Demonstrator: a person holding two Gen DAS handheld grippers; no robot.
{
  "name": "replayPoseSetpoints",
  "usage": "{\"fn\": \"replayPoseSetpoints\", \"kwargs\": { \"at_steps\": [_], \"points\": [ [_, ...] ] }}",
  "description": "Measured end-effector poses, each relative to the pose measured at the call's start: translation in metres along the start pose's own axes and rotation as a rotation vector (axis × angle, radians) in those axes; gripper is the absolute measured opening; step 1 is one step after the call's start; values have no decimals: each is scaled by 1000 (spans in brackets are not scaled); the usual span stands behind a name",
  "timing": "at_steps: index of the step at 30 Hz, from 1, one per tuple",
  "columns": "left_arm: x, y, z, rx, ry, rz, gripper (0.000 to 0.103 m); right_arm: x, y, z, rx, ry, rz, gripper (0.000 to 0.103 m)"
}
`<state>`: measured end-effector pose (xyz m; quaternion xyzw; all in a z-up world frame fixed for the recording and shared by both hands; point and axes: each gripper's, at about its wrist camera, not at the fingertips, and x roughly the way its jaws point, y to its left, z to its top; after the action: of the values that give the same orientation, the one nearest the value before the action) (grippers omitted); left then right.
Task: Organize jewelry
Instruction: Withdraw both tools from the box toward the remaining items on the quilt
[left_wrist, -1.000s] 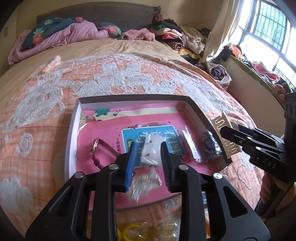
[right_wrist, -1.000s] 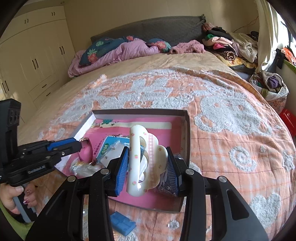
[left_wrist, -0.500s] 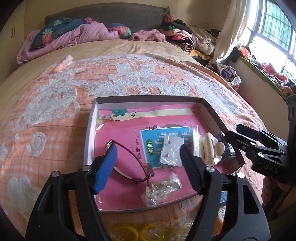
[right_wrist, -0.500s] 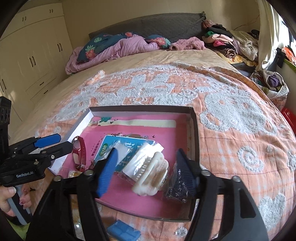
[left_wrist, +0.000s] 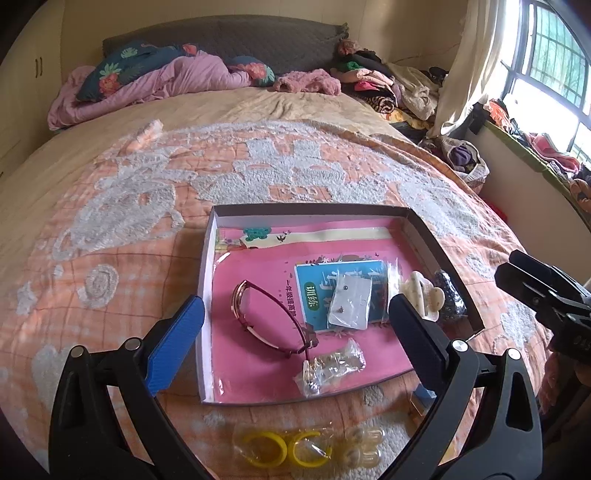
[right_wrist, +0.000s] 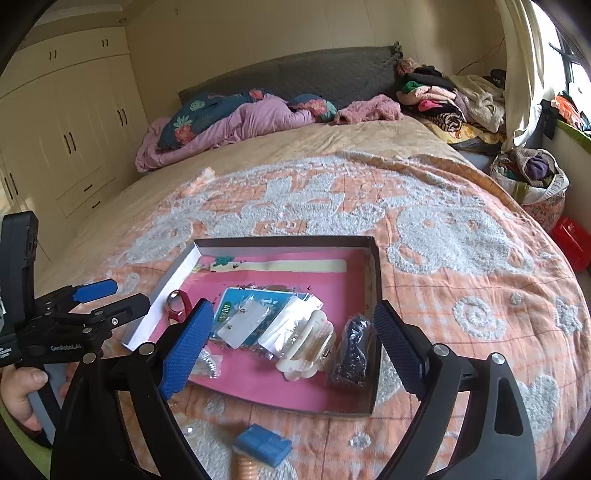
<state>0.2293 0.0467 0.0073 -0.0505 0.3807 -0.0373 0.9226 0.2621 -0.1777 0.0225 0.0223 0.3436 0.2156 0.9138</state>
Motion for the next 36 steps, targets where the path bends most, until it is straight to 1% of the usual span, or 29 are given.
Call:
{"fn": "replayPoseSetpoints", "kwargs": {
  "at_steps": [10, 19, 27, 36],
  "points": [
    [-27, 0, -1, -11, -45, -2, 93, -32, 7, 0, -19, -49, -2, 88],
    [-49, -6, -5, 3, -77, 2, 93, -57, 12, 0, -32, -84, 2, 88],
    [-64, -10, -11, 14, -94, 5, 93, -74, 16, -5, -48, -100, 10, 88],
    [-75, -11, -24, 20, -97, 15, 93, -84, 21, -17, -65, -94, 16, 88]
  ]
}}
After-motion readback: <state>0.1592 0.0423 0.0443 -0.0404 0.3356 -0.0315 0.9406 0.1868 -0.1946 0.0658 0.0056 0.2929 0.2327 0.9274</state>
